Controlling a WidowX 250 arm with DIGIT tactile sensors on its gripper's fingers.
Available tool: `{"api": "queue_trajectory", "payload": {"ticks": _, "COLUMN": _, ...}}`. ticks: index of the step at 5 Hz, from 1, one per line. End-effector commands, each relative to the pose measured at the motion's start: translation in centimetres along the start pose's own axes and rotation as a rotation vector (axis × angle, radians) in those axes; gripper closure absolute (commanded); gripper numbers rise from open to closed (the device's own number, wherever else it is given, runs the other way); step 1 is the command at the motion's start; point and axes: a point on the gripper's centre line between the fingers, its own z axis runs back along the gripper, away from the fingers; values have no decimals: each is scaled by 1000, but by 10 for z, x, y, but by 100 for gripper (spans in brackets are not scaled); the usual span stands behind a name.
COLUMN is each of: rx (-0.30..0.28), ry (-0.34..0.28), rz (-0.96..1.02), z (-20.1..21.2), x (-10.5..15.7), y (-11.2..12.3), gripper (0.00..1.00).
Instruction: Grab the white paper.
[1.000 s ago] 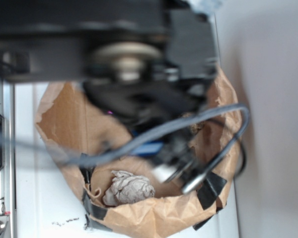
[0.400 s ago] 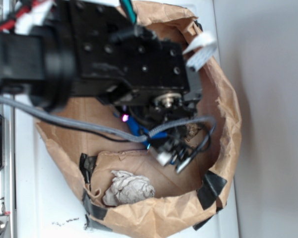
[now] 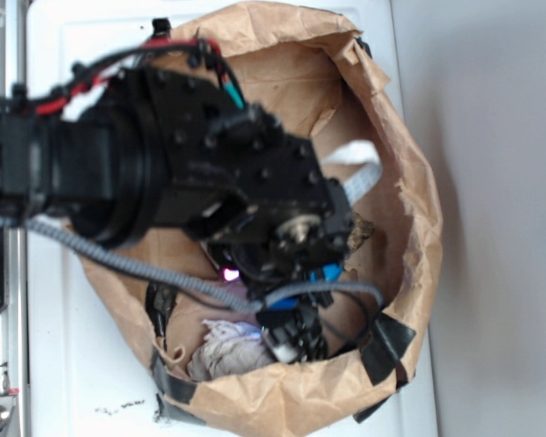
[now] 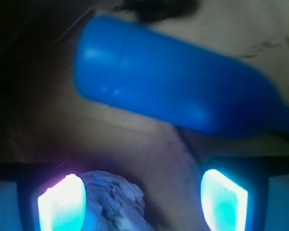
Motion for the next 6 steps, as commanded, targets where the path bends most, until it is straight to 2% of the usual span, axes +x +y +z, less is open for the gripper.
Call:
{"api": "queue_trajectory", "payload": {"ticks": 1, "rx": -195, "ry": -24, "rz": -101, "z": 48, "x": -8, "y": -12, "gripper": 0}}
{"api": "queue_trajectory", "payload": {"ticks": 2, "rx": -204, "ry": 3, "rz": -137, "z": 48, "x": -15, "y": -15, "gripper": 0}}
{"api": "queue_trajectory", "payload": {"ticks": 3, "rx": -176, "ry": 133, "rz": -222, "z": 18, "x": -12, "y": -19, "gripper": 0}}
{"api": "queue_trajectory", "payload": {"ticks": 4, "rx": -57, "ry": 209, "rz": -315, "z": -37, "x": -11, "y": -26, "gripper": 0}}
{"api": "queue_trajectory", "payload": {"ticks": 5, "rx": 19, "ry": 348, "rz": -311, "z": -76, "x": -34, "y": -32, "gripper": 100}}
{"api": "queue_trajectory", "payload": {"ticks": 6, "rx": 16, "ry": 344, "rz": -295, "z": -78, "x": -32, "y": -33, "gripper": 100}}
